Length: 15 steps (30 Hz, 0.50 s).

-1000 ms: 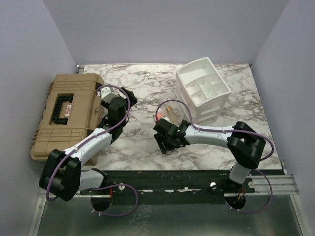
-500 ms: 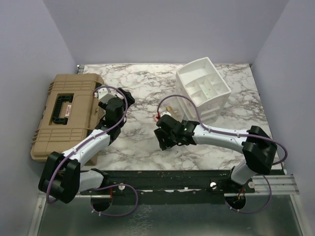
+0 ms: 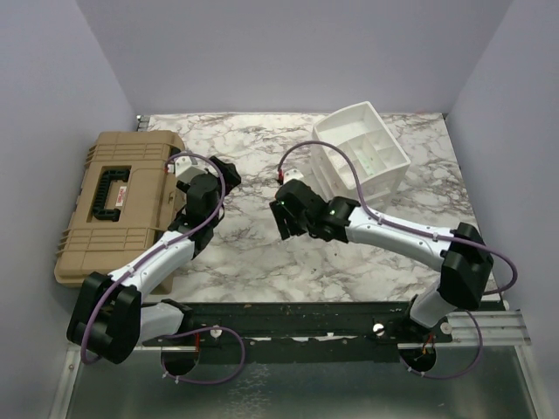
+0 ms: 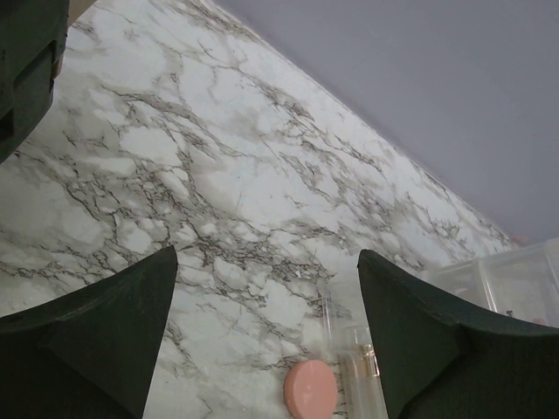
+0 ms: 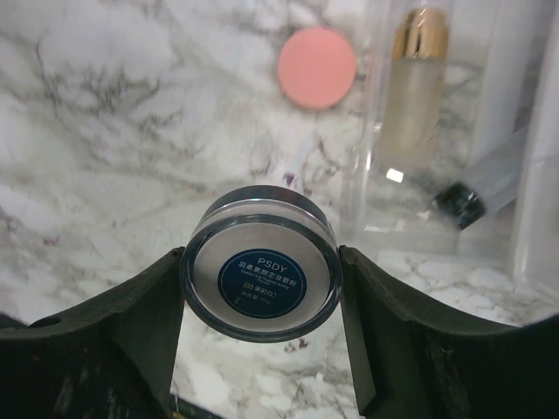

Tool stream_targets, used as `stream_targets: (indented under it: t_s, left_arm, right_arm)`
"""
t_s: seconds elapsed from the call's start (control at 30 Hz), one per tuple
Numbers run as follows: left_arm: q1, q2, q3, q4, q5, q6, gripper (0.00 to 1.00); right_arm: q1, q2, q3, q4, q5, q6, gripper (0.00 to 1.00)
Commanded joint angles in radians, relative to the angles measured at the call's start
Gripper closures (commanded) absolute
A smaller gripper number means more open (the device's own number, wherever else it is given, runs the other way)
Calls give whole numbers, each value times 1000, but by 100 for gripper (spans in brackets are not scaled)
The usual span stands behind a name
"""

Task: Organize the makeup
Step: Pick up the makeup from the center of the board.

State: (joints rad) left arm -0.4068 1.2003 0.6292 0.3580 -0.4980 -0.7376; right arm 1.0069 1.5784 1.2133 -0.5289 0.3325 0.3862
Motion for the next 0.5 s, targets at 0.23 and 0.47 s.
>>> stream_targets:
  t_s: [0.23, 0.47]
  left_arm:
    - [12, -26, 3, -20, 87, 6, 14]
    - [17, -49, -10, -28, 85, 5, 14]
  right_arm:
    - [-195, 216, 181, -8, 117, 13, 46]
    - [-246, 297, 207, 29, 140, 61, 46]
